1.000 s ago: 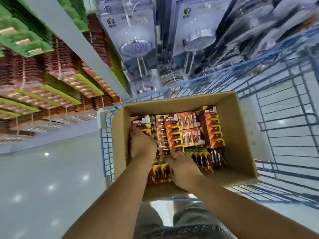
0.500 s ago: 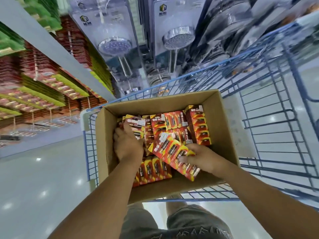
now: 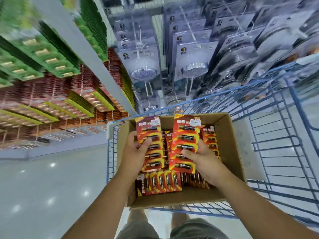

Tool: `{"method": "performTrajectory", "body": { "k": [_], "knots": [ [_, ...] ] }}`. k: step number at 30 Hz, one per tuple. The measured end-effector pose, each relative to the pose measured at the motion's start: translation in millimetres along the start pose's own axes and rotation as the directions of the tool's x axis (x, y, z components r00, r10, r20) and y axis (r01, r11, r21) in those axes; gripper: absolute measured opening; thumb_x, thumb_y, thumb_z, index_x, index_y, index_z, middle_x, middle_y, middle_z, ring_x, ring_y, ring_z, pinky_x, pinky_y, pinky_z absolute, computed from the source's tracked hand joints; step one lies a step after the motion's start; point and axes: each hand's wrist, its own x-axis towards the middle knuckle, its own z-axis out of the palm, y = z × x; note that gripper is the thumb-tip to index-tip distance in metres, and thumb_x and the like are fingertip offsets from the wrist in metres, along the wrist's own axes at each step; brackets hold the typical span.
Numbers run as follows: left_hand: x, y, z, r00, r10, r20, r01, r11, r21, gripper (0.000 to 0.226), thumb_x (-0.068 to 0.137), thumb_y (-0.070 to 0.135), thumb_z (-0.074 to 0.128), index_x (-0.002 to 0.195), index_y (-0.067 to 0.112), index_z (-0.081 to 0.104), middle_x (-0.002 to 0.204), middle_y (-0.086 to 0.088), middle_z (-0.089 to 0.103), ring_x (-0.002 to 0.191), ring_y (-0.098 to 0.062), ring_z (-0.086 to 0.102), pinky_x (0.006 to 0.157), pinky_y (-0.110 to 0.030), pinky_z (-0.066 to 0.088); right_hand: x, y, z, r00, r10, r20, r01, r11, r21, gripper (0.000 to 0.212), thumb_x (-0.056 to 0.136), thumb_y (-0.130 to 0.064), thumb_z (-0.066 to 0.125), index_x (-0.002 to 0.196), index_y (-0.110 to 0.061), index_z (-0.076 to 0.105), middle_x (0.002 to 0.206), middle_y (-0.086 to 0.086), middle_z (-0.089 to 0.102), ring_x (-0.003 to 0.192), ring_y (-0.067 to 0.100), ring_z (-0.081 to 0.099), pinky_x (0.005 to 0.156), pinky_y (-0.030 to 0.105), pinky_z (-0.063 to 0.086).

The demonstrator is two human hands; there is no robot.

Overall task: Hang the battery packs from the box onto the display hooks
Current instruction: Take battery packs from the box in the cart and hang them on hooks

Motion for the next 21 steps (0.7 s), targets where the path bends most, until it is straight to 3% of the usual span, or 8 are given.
{"method": "performTrajectory", "body": {
  "k": [4, 6, 11, 17, 21],
  "knots": [
    [-39.3, 39.0, -49.6, 0.996, 0.08, -0.027, -0.084, 0.966, -0.244, 0.034, 0.103, 0.026, 0.063, 0.135, 0.031, 0.053, 0.113, 0.003, 0.079, 0.099, -0.017, 0.078, 0.071, -0.029, 0.063, -9.9, -36.8, 42.4, 0.992, -0.074, 0.101, 0.072, 0.997, 0.027, 0.042, 0.091, -0.028, 0.075, 0.131, -0.032, 0.063, 0.124, -0.001, 0.076, 0.116, 0.023, 0.073, 0.103, 0.053, 0.054],
    [-57.0, 55.1, -83.1, 0.991, 0.119, -0.058, -0.131, 0.949, -0.287, 0.035, 0.103, 0.027, 0.063, 0.136, 0.029, 0.053, 0.114, -0.003, 0.078, 0.1, -0.024, 0.078, 0.074, -0.036, 0.063, -14.5, -54.5, 72.5, 0.984, -0.096, 0.149, 0.096, 0.995, 0.007, 0.037, 0.093, -0.031, 0.075, 0.129, -0.032, 0.065, 0.123, 0.001, 0.076, 0.115, 0.025, 0.073, 0.103, 0.055, 0.054],
    [-96.2, 78.0, -181.5, 0.96, 0.198, -0.199, -0.255, 0.91, -0.327, 0.026, 0.103, 0.022, 0.061, 0.129, 0.025, 0.059, 0.107, -0.008, 0.079, 0.094, -0.027, 0.078, 0.069, -0.033, 0.063, -34.5, -93.2, 178.0, 0.946, -0.178, 0.273, 0.206, 0.975, -0.079, 0.029, 0.096, -0.028, 0.07, 0.125, -0.028, 0.069, 0.118, 0.003, 0.078, 0.11, 0.026, 0.075, 0.103, 0.055, 0.055],
    [-139.5, 55.9, -315.1, 0.892, 0.151, -0.426, -0.327, 0.867, -0.377, 0.024, 0.103, 0.029, 0.061, 0.127, 0.029, 0.064, 0.106, -0.005, 0.08, 0.092, -0.027, 0.079, 0.071, -0.041, 0.063, -72.2, -104.5, 333.2, 0.89, -0.251, 0.382, 0.335, 0.927, -0.171, 0.038, 0.086, -0.046, 0.068, 0.119, -0.028, 0.07, 0.106, 0.0, 0.081, 0.097, 0.022, 0.078, 0.095, 0.052, 0.059],
    [-162.4, 40.5, -418.8, 0.857, 0.132, -0.498, -0.349, 0.86, -0.373, 0.018, 0.102, 0.035, 0.063, 0.12, 0.035, 0.066, 0.102, 0.003, 0.08, 0.087, -0.018, 0.079, 0.071, -0.039, 0.063, -99.8, -89.7, 436.9, 0.867, -0.323, 0.379, 0.42, 0.883, -0.209, 0.026, 0.098, -0.042, 0.066, 0.122, -0.031, 0.069, 0.107, -0.003, 0.081, 0.098, 0.02, 0.078, 0.094, 0.051, 0.06]
  ]
}}
